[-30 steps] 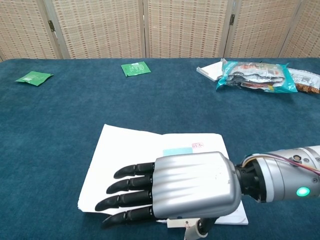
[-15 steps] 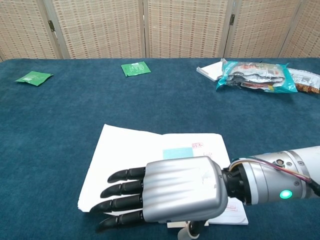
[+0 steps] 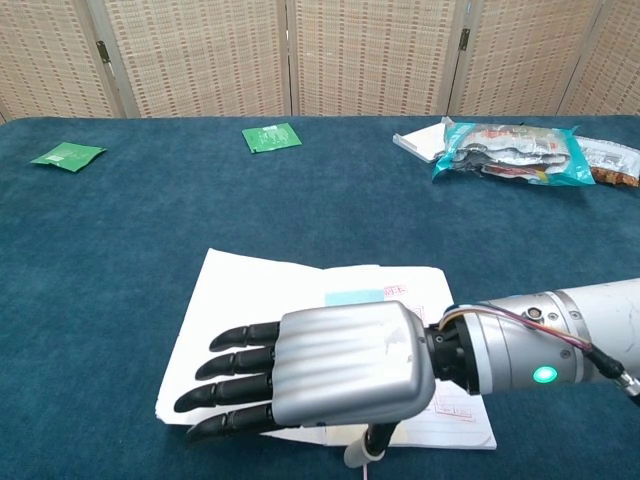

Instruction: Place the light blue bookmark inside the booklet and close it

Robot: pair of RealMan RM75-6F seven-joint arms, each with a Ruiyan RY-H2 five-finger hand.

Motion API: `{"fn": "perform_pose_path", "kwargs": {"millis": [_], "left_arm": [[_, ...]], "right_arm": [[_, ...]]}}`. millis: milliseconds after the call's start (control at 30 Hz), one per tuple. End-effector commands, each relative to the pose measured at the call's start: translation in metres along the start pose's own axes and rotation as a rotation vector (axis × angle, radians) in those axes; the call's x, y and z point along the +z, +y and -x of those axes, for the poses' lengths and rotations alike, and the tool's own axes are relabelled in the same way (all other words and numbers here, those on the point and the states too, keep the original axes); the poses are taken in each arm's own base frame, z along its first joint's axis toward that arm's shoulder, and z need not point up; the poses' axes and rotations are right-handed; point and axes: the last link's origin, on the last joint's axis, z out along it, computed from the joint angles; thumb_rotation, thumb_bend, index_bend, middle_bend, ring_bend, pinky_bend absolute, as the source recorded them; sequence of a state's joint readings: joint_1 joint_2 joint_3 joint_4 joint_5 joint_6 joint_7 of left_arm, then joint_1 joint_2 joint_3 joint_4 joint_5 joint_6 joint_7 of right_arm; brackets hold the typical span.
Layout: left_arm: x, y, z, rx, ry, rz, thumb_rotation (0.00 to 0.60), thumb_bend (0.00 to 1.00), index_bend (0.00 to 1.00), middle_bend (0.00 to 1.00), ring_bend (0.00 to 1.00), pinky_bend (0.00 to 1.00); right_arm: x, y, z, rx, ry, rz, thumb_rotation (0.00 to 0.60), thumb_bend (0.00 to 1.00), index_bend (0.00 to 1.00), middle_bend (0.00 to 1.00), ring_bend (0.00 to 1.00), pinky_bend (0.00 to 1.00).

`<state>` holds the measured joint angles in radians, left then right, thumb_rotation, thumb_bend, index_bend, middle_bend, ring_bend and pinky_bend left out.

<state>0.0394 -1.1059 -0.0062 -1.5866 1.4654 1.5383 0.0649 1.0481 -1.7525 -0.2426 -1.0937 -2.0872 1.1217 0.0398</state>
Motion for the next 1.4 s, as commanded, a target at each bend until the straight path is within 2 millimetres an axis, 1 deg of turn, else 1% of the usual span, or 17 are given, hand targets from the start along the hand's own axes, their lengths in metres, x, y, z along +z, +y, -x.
{"fn": "perform_pose_path", "kwargs": {"millis": [33, 333, 533, 700, 800, 933, 1100, 1333, 1400], "left_arm": [[0.0, 0.0, 0.0, 0.0, -0.001, -0.001, 0.6, 0.27, 0.19, 0.16, 0.15, 0.2], [0.0, -0.002, 0.002, -0.003, -0.002, -0.004, 0.6, 0.27, 0.19, 0.16, 0.15, 0.2], [-0.001, -0.002, 0.002, -0.004, -0.003, -0.005, 0.6, 0.27, 0.19, 0.16, 0.15, 0.2], [0.001, -0.003, 0.001, -0.002, 0.004, -0.001, 0.6, 0.27, 0.19, 0.16, 0.15, 0.2], [0.002, -0.002, -0.001, 0.001, 0.009, 0.005, 0.6, 0.27, 0.19, 0.16, 0.15, 0.2], [0.007, 0.0, -0.003, 0.007, 0.016, 0.02, 0.6, 0.27, 0.19, 0.16, 0.15, 0.2], [0.019, 0.005, -0.005, 0.02, 0.032, 0.061, 0.6, 0.27, 0.19, 0.16, 0.15, 0.2], [0.036, 0.02, -0.005, 0.036, 0.051, 0.148, 0.6, 0.27, 0.19, 0.16, 0.15, 0.2], [0.042, 0.025, -0.004, 0.033, 0.056, 0.169, 0.6, 0.27, 0.19, 0.16, 0.15, 0.2]], "right_arm": [[0.001, 0.0, 0.0, -0.003, -0.002, 0.002, 0.6, 0.0, 0.0, 0.0, 0.0, 0.0], [0.005, 0.002, 0.0, -0.011, 0.0, 0.009, 0.6, 0.0, 0.0, 0.0, 0.0, 0.0], [0.003, 0.0, -0.003, -0.007, 0.012, -0.003, 0.6, 0.0, 0.0, 0.0, 0.0, 0.0], [-0.004, 0.0, -0.013, 0.001, 0.053, 0.003, 0.6, 0.0, 0.0, 0.0, 0.0, 0.0], [-0.014, 0.004, -0.021, -0.005, 0.072, 0.029, 0.6, 0.0, 0.0, 0.0, 0.0, 0.0], [-0.036, 0.014, -0.028, -0.021, 0.075, 0.103, 0.6, 0.0, 0.0, 0.0, 0.0, 0.0], [-0.077, 0.03, -0.029, -0.024, 0.026, 0.258, 0.6, 0.04, 0.0, 0.0, 0.0, 0.0], [-0.133, 0.036, -0.032, -0.021, -0.029, 0.465, 0.6, 0.11, 0.0, 0.0, 0.0, 0.0], [-0.152, 0.036, -0.033, -0.009, -0.043, 0.546, 0.6, 0.11, 0.0, 0.0, 0.0, 0.0]]}}
